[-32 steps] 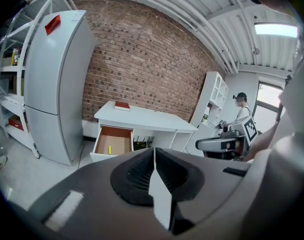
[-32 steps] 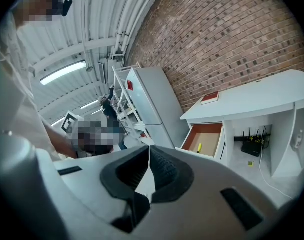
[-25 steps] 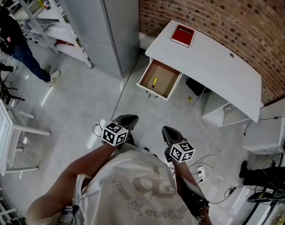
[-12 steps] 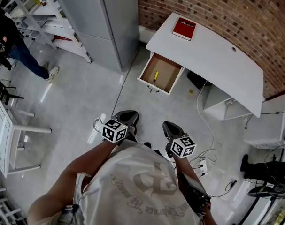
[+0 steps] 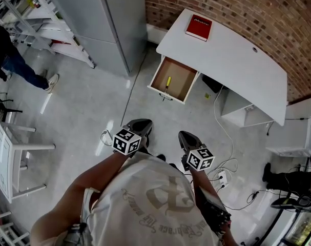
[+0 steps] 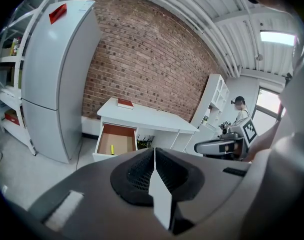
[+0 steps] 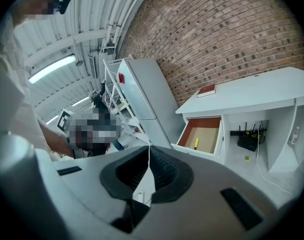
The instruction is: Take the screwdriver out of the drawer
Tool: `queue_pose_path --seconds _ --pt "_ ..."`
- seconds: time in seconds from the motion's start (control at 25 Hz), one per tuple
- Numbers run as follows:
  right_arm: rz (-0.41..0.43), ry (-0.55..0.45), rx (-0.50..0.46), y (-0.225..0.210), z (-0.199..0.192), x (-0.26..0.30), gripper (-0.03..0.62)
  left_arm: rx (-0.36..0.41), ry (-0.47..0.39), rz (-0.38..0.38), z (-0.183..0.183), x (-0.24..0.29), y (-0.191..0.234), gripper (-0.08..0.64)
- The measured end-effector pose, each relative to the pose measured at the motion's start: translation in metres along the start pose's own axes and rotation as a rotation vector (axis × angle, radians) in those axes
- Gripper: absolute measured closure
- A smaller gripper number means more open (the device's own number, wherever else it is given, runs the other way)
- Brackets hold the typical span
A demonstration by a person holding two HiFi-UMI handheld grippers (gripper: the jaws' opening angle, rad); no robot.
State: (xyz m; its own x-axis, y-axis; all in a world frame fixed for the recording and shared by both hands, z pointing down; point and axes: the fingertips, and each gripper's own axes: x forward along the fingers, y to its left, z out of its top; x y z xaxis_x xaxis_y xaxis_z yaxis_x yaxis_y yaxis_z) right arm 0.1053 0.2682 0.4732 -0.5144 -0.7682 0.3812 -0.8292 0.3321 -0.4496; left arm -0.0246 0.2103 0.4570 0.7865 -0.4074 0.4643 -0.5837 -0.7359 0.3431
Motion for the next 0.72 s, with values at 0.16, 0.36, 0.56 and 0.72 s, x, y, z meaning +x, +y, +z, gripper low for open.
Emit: queue_pose_path --seconds 0.16,0.36,0.56,0.72 --pt "-0.017 -0.003 0.017 -0.006 0.009 0.016 0.584 -0.005 0.016 -0.022 0.006 0.011 0.014 0.545" --pt "-0.034 -0.006 0.041 -0.020 0.024 0.035 0.584 -0.004 0.032 -0.044 0.020 0.031 0.033 0.545" --pt "-0.055 -0.006 0.058 -0.035 0.040 0.054 0.585 -0.005 0.036 -0.058 0.037 0.047 0.054 0.545" --pt "-0.071 -0.013 0.063 -0.047 0.058 0.069 0.586 -0.001 0.034 -0.073 0.054 0.061 0.071 0.545"
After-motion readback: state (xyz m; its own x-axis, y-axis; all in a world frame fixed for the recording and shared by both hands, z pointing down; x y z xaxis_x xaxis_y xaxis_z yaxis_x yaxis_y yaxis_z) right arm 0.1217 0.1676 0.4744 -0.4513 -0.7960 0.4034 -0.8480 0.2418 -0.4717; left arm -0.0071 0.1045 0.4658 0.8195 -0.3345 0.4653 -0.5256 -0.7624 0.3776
